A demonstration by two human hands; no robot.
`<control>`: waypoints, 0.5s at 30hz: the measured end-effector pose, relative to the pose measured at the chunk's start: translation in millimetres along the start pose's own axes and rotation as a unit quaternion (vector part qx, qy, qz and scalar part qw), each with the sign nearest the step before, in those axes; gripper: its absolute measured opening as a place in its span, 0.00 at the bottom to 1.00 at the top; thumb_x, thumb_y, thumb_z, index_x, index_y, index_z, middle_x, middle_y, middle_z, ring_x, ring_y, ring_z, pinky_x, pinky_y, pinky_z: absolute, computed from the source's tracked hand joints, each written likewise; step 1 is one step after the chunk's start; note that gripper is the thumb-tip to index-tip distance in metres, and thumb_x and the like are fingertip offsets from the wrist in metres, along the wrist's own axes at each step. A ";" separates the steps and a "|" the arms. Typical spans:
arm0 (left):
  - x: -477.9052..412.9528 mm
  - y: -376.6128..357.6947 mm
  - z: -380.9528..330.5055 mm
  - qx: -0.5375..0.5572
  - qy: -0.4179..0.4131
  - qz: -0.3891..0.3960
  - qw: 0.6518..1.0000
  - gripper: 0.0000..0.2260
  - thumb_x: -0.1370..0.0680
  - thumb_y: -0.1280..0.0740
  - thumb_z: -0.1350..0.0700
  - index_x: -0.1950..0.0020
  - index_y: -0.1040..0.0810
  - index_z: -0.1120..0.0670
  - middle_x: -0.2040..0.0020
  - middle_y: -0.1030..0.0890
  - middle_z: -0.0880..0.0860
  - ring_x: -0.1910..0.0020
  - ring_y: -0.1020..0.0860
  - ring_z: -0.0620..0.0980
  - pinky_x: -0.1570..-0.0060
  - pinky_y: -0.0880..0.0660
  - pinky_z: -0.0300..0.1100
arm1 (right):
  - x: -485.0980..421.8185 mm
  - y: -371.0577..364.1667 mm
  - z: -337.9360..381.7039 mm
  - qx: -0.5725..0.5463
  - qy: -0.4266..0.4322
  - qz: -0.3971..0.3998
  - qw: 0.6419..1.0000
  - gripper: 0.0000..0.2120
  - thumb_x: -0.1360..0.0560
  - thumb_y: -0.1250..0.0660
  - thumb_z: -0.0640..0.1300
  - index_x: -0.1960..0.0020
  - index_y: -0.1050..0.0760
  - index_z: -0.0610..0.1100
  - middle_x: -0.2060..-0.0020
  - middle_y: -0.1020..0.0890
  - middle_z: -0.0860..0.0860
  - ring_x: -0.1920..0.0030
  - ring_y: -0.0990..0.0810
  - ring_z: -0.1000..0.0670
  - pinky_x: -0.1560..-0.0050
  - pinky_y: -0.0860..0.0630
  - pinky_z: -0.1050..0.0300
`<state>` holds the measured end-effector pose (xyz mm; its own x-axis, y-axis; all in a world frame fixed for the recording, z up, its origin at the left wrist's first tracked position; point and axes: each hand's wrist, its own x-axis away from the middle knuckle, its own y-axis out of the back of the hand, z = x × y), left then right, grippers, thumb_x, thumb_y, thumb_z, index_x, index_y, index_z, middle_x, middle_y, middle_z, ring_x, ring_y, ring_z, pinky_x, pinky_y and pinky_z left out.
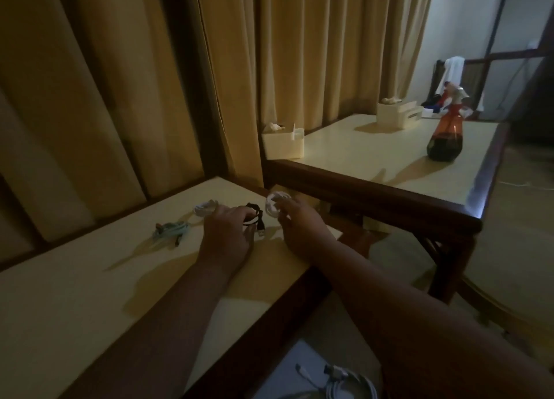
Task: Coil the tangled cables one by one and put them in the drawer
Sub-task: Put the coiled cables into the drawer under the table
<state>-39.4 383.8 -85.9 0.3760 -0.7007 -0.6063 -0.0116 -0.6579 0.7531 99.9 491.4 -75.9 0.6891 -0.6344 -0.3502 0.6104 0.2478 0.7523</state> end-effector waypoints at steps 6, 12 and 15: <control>56.1 40.6 -44.3 0.099 -0.037 0.002 0.994 0.15 0.29 0.23 0.59 0.43 0.18 0.53 0.48 0.21 0.53 0.50 0.25 0.47 0.50 0.24 0.45 | 71.8 54.6 -26.3 -0.073 0.002 -0.021 0.997 0.14 0.19 0.35 0.43 0.34 0.26 0.52 0.46 0.24 0.60 0.46 0.22 0.60 0.51 0.25 0.65; 97.7 81.0 -103.7 0.125 -0.130 0.164 0.970 0.13 0.28 0.24 0.52 0.45 0.19 0.45 0.51 0.22 0.44 0.52 0.24 0.41 0.53 0.23 0.37 | 154.2 111.0 -68.9 -0.045 0.031 0.092 0.994 0.07 0.21 0.31 0.48 0.44 0.21 0.54 0.50 0.19 0.57 0.51 0.18 0.58 0.51 0.19 0.56; 119.7 75.4 -132.5 0.160 -0.183 0.256 0.936 0.11 0.28 0.24 0.52 0.47 0.18 0.43 0.54 0.25 0.37 0.54 0.24 0.38 0.56 0.25 0.32 | 162.5 115.3 -72.1 0.003 -0.015 0.194 0.981 0.02 0.22 0.30 0.49 0.52 0.20 0.55 0.57 0.18 0.54 0.58 0.18 0.56 0.55 0.20 0.56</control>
<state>127.5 287.0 -67.8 -0.0963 -0.9555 -0.2788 -0.4028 -0.2187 0.8888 310.4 469.7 -86.3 0.8574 -0.5143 -0.0196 0.3018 0.4715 0.8286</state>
